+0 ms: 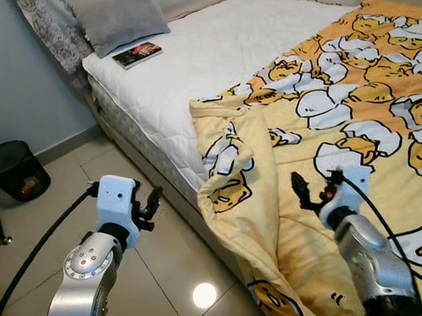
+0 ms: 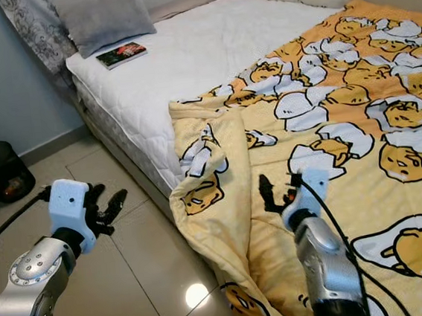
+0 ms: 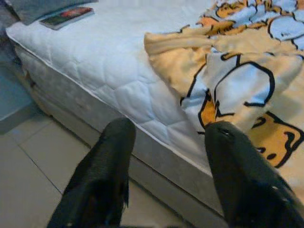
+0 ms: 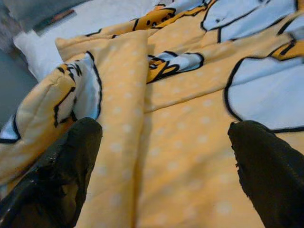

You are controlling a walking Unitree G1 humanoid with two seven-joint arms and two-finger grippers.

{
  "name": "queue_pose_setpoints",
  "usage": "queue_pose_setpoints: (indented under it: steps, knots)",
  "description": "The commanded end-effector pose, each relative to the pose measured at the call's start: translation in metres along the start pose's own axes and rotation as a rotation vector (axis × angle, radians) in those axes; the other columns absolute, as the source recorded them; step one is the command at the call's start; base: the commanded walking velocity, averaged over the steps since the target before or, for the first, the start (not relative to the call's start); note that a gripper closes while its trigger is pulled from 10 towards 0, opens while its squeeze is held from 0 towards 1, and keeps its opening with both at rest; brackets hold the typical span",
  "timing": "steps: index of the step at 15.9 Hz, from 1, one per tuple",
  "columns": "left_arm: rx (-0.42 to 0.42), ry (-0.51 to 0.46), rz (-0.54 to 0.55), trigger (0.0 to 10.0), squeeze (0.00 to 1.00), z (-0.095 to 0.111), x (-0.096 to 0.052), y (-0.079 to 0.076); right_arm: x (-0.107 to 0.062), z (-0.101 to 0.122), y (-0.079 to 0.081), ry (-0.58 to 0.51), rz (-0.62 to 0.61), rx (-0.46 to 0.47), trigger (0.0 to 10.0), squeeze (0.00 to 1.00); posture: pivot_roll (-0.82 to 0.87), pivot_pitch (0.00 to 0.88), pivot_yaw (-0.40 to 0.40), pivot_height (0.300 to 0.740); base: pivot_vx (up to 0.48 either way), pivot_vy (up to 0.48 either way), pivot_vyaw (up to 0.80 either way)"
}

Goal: Clean up the room

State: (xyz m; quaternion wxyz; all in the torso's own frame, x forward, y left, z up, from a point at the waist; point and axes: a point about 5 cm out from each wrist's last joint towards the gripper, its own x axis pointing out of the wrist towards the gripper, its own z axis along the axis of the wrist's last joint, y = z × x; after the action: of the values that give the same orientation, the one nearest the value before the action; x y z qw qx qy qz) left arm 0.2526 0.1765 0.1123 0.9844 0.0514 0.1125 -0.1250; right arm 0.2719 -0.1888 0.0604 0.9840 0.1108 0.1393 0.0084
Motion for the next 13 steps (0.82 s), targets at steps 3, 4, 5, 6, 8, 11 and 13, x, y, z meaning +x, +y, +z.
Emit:
queue_pose_setpoints:
  steps: [3,4,5,6,8,11,13]
  knots:
    - [0.044,-0.012,0.038,10.0,1.00,0.004,-0.003,0.008,-0.007,0.004,0.011,-0.015,0.018,-0.015,10.0,0.00,0.01,0.000,0.025,0.740,0.000,0.110,-0.15]
    - [0.055,-0.001,0.056,10.0,1.00,0.002,-0.005,0.013,-0.009,0.002,0.014,-0.008,0.024,-0.004,10.0,0.00,0.01,0.000,0.020,0.740,0.000,0.435,-0.80]
    - [0.056,0.000,0.083,10.0,1.00,0.002,-0.007,0.018,-0.013,0.000,0.017,0.000,0.025,-0.003,10.0,0.00,0.02,0.000,0.013,0.740,0.000,0.480,-0.80]
    - [0.057,0.002,0.088,10.0,1.00,0.001,-0.009,0.018,-0.014,-0.001,0.018,0.004,0.024,-0.007,10.0,0.00,0.02,0.000,0.012,0.740,0.000,0.480,-0.80]
    - [0.059,0.013,0.098,10.0,1.00,-0.002,-0.010,0.015,-0.018,-0.005,0.012,0.028,-0.014,0.012,10.0,0.00,0.02,0.000,0.011,0.740,0.000,0.480,-0.80]
    - [0.059,0.024,0.087,10.0,1.00,-0.006,-0.012,0.010,-0.021,-0.004,0.006,0.040,-0.051,0.021,10.0,0.00,0.00,0.000,0.024,0.740,0.000,0.480,-0.80]
    - [0.062,0.031,0.075,10.0,1.00,-0.008,-0.013,0.009,-0.022,-0.003,0.006,0.045,-0.051,-0.001,10.0,0.00,0.00,0.000,0.024,0.740,0.000,0.480,-0.80]
